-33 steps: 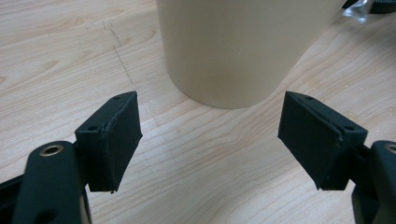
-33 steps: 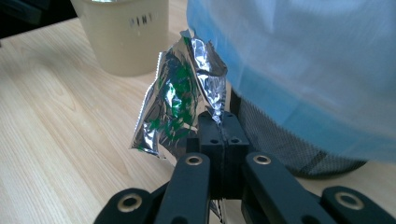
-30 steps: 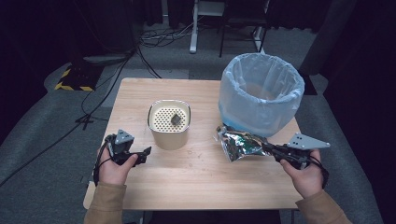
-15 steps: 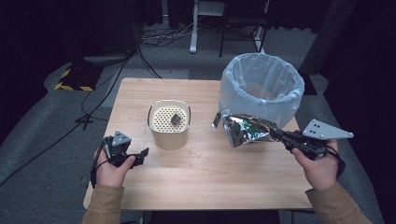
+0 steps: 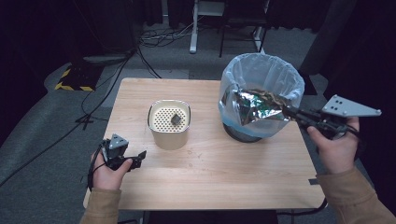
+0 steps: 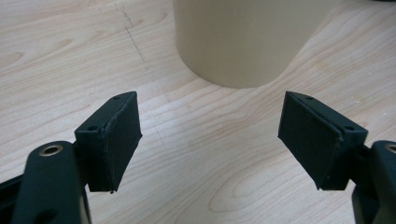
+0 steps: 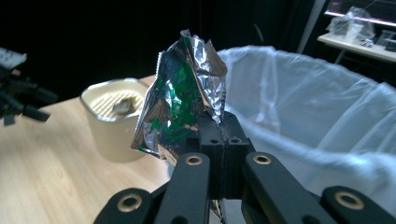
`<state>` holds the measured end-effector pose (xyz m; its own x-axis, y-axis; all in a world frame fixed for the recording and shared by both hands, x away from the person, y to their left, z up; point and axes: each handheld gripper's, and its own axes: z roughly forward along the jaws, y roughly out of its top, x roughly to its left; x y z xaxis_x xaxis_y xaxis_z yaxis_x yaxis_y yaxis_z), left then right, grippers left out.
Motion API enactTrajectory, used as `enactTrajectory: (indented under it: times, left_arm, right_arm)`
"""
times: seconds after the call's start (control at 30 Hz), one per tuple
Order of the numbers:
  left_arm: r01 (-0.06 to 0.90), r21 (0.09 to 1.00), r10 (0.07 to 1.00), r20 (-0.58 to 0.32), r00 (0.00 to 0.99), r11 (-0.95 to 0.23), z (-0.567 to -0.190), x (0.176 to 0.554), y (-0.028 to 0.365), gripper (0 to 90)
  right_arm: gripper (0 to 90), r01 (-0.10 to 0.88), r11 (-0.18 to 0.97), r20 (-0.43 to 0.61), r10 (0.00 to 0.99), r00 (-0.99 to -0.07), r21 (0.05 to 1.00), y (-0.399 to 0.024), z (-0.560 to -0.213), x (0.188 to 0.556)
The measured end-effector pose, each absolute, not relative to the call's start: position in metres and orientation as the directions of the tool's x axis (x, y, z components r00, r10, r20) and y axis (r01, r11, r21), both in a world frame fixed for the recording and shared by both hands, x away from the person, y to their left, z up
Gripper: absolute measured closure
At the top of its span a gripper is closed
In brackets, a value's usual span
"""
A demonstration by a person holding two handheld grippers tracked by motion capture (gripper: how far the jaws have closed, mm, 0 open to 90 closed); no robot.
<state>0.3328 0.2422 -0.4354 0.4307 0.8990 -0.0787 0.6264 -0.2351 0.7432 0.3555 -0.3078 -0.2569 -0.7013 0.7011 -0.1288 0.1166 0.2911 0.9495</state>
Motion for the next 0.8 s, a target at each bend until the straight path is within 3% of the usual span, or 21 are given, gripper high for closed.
enactTrajectory:
  times: [0.33,0.67,0.7,0.77,0.8]
  left_arm:
    - [0.678,0.680,0.893,-0.077,0.444,-0.278,-0.471,0.340,0.237,20.4]
    - [0.706,0.647,0.899,-0.073,0.433,-0.287,-0.496,0.344,0.235,19.3]
    - [0.704,0.650,0.898,-0.072,0.433,-0.287,-0.496,0.344,0.235,18.7]
    - [0.684,0.666,0.894,-0.058,0.445,-0.297,-0.499,0.345,0.235,17.5]
    - [0.662,0.679,0.886,-0.038,0.463,-0.317,-0.502,0.345,0.235,15.9]
  right_arm:
    - [90.0,0.151,0.302,-0.164,0.801,-0.576,0.941,-0.328,-0.201,0.414]
    - [88.6,0.255,0.414,-0.230,0.815,-0.532,0.874,-0.320,-0.204,0.462]
    - [84.2,0.259,0.431,-0.240,0.806,-0.542,0.864,-0.318,-0.205,0.467]
    - [57.9,0.319,0.426,-0.193,0.805,-0.562,0.847,-0.312,-0.209,0.477]
    - [49.4,0.330,0.414,-0.182,0.814,-0.552,0.848,-0.310,-0.211,0.480]
